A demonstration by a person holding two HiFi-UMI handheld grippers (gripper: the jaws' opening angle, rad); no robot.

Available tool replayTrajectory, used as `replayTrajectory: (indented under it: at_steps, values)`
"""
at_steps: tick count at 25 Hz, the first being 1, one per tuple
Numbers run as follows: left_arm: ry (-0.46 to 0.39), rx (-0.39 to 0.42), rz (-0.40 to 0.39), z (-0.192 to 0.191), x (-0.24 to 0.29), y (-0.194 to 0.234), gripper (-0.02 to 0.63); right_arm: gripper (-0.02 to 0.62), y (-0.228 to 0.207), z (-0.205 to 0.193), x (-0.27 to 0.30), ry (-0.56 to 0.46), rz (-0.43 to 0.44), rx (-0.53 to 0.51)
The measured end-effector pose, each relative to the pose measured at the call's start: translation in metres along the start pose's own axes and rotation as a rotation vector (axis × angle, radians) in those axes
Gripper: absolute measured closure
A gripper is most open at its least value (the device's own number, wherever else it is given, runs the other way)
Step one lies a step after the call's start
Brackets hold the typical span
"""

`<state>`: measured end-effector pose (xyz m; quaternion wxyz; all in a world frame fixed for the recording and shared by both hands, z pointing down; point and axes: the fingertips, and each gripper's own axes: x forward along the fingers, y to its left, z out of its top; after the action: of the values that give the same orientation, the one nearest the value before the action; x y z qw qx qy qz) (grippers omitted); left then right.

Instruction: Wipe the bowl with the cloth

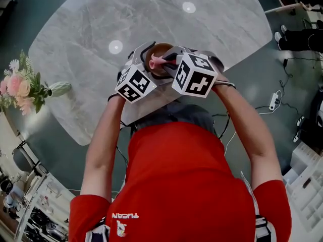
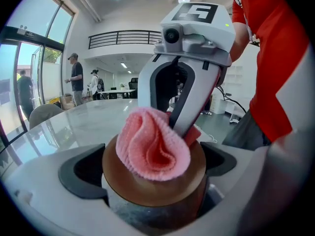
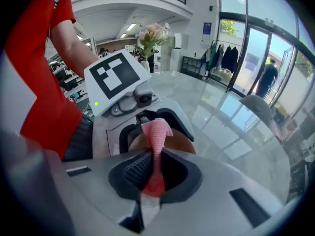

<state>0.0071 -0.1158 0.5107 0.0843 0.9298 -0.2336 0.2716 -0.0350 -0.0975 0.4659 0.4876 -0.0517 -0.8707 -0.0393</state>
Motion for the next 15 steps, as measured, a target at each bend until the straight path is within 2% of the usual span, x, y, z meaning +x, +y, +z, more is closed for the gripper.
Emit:
replayTrajectory:
  at_steps: [10, 15]
  values:
    - [-0.004, -0.002, -0.003, 0.000, 0.000, 0.000, 0.021, 0.574, 0.009, -0.005, 0.028, 0.156, 0.153, 0.062]
    - [-0.004, 0.002, -0.005, 0.001, 0.001, 0.000, 0.021, 0.574, 0.000, -0.001, 0.038, 0.173, 0.119, 0.090]
